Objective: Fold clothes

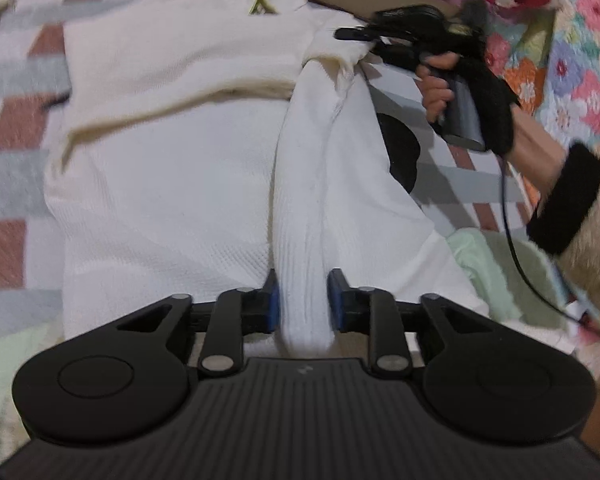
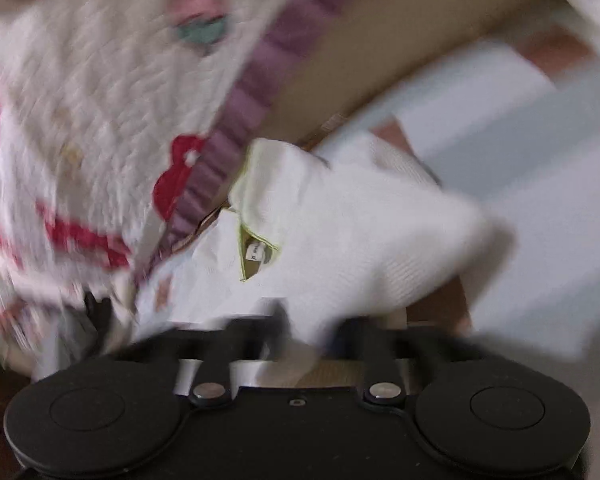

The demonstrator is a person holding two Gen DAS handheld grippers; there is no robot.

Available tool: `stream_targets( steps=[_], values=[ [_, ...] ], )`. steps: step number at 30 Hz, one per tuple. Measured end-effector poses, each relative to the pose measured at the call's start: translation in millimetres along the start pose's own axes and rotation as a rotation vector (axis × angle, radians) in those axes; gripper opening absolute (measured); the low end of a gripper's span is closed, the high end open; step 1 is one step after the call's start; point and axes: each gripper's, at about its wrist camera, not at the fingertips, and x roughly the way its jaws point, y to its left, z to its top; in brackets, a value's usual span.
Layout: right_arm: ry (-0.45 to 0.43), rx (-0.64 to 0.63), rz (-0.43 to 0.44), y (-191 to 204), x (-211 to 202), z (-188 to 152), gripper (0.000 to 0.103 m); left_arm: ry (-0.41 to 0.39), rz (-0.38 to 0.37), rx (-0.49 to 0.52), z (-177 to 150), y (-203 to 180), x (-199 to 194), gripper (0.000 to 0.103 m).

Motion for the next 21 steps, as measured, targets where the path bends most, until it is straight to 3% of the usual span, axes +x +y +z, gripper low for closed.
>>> stream_targets(
  steps=[1,2,6,11,16,21],
  values=[
    [-0.012,-0.060,0.000,10.3,-1.8,4.0,0.009,-0.014,0.013,0.023,-0.1,-5.2,-6.6,0.014],
    [-0.025,-0.120,-0.001,20.7,-3.6,8.0,0.009,-0.032,-0.002,0.019,-0.1,-7.2,-17.7,0.002],
    [-0.057,-0.324,0.016,62.0,-11.7,25.6,0.009,-0.106,-0.060,-0.014,-4.2,-14.4,-63.1,0.002],
    [-0.016,-0.505,0.076,121.7,-10.8,40.6,0.009,-0.143,-0.053,-0.016,-25.8,-30.6,-90.0,0.002],
    [0.059,-0.673,0.121,179.1,7.2,24.2,0.009,-0.163,0.019,-0.018,-48.8,-32.3,-105.5,0.002],
    [0.134,-0.723,0.124,213.9,47.8,-5.8,0.009,-0.131,0.037,-0.102,-61.2,-13.0,-105.5,0.002]
  ],
)
